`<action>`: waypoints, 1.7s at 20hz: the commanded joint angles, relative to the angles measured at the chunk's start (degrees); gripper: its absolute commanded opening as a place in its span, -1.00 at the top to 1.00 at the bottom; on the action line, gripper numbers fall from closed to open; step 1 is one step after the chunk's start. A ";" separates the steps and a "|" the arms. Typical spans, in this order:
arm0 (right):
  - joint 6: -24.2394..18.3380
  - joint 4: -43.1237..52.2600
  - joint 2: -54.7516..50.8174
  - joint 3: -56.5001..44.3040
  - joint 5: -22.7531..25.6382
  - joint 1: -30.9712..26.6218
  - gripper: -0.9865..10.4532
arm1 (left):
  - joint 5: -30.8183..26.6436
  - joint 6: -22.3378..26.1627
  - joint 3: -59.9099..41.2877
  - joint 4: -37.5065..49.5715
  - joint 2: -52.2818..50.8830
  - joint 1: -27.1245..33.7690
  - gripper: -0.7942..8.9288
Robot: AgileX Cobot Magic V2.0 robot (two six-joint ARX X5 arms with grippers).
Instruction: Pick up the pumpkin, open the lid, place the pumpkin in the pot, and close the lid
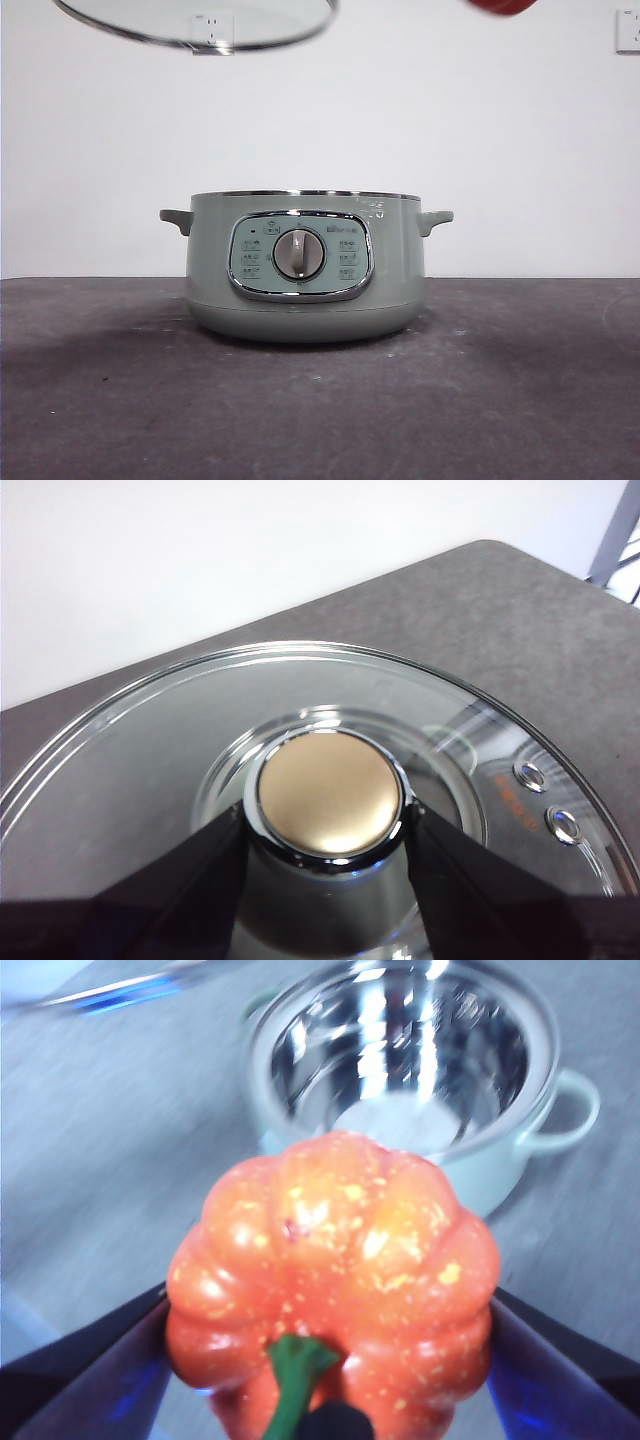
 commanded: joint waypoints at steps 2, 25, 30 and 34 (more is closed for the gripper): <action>-4.48 6.38 6.60 1.07 -1.03 -4.24 0.85 | -0.87 1.44 0.33 -5.03 -8.28 0.37 0.85; -16.39 14.82 64.00 35.91 -7.15 -9.92 0.85 | -1.77 1.20 0.33 -16.81 -20.44 0.31 0.85; -16.72 13.64 64.74 35.91 -7.26 -9.86 0.85 | -1.75 1.20 0.33 -16.85 -20.44 0.31 0.85; -16.31 10.69 64.76 35.89 -7.21 -9.81 0.15 | -1.75 1.20 0.33 -17.03 -20.44 0.31 0.85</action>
